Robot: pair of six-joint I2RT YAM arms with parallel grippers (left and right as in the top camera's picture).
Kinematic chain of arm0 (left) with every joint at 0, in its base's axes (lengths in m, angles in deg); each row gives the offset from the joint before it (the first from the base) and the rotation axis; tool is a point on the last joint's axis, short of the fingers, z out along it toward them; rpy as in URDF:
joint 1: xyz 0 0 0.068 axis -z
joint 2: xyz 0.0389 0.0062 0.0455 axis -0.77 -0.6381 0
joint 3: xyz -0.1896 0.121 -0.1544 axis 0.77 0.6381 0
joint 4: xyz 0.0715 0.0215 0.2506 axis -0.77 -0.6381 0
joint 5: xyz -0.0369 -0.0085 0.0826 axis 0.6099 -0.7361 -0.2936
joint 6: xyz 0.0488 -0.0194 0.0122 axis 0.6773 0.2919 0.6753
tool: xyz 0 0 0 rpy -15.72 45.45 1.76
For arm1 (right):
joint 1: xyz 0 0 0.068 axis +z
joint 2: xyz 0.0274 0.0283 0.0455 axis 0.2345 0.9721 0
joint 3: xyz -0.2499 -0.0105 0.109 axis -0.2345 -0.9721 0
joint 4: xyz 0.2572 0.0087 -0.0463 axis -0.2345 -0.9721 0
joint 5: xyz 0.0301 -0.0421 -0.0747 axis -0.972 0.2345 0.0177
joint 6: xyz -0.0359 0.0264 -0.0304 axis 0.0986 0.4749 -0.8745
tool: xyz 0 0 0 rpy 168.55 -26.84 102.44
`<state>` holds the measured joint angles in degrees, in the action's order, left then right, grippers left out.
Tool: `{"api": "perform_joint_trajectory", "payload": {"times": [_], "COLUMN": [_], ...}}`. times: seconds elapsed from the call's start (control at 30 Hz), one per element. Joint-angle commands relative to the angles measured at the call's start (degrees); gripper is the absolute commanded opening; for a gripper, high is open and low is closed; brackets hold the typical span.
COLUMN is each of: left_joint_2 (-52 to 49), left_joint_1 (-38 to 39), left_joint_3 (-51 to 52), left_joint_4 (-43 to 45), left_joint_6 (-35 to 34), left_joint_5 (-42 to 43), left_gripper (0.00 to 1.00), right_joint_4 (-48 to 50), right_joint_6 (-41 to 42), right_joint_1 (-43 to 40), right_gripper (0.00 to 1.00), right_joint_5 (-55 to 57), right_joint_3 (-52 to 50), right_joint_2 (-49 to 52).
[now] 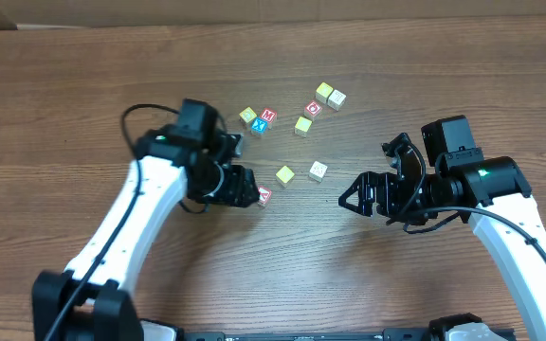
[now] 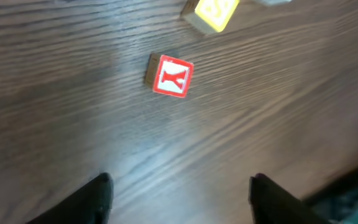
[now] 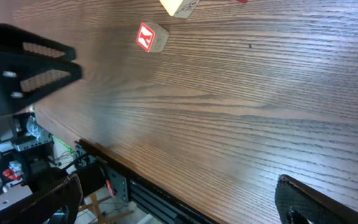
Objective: Flip 3 blocks
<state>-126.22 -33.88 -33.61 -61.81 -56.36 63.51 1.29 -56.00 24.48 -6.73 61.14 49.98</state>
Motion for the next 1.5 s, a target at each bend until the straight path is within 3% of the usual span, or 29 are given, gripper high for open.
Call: {"api": "perform_joint_trajectory", "payload": {"times": [0.0, 0.07, 0.17, 0.5, 0.77, 0.87, 1.0, 1.03, 1.1, 1.17, 1.2, 1.47], "left_joint_2": [-2.86, -4.63, -6.99, -12.57, -18.53, -18.56, -18.56, -18.56, -18.53, -18.53, -18.53, -17.31], "left_joint_1": [4.68, 7.45, 10.49, 11.89, 11.91, 11.89, 11.89, 11.89, 11.89, 11.89, 11.89, 11.89], "left_joint_3": [-0.98, -0.98, -0.98, -0.98, -0.98, -0.98, -0.98, -1.01, -1.07, -1.9, -2.56, -12.74], "left_joint_4": [0.96, 2.08, 4.55, 13.7, 15.93, 16.09, 16.17, 16.15, 16.09, 14.97, 14.12, 2.56], "left_joint_6": [2.01, 1.99, 2.01, 2.51, 1.99, 1.99, 1.88, 1.29, 0.79, -0.04, -0.61, -6.93], "left_joint_5": [-10.86, -15.91, -19.28, -20.35, -18.45, -18.45, -18.45, -18.45, -18.43, -18.43, -18.43, -18.4], "left_gripper": [0.7, 0.67, 0.69, 0.71, 0.44, 0.42, 0.2, 0.25, 0.23, 0.07, 0.04, 0.04], "right_joint_4": [0.26, 0.07, -0.81, -3.8, -4.15, -4.15, -4.15, -4.15, -4.13, -4.15, -4.17, -4.17], "right_joint_6": [-0.17, -0.17, -0.17, -0.2, -0.17, -0.17, -0.17, -0.17, -0.17, -0.17, -0.2, -0.2], "right_joint_1": [0.17, 0.17, 0.17, 0.17, 0.17, 0.17, 0.17, 0.17, 0.17, 0.17, 0.17, 0.17], "right_gripper": [1.0, 1.0, 1.0, 1.0, 1.0, 1.0, 1.0, 1.0, 1.0, 1.0, 1.0, 1.0], "right_joint_5": [0.31, 0.33, 0.33, 0.28, 0.28, 0.28, 0.31, 0.31, 0.31, 0.31, 0.31, 0.31], "right_joint_3": [1.53, 1.53, 1.53, 1.53, 1.53, 1.53, 1.53, 1.53, 1.53, 1.53, 1.53, 1.53], "right_joint_2": [-0.57, -0.57, -0.57, -0.57, -0.57, -0.57, -0.57, -0.57, -0.57, -0.57, -0.57, -0.57]}}
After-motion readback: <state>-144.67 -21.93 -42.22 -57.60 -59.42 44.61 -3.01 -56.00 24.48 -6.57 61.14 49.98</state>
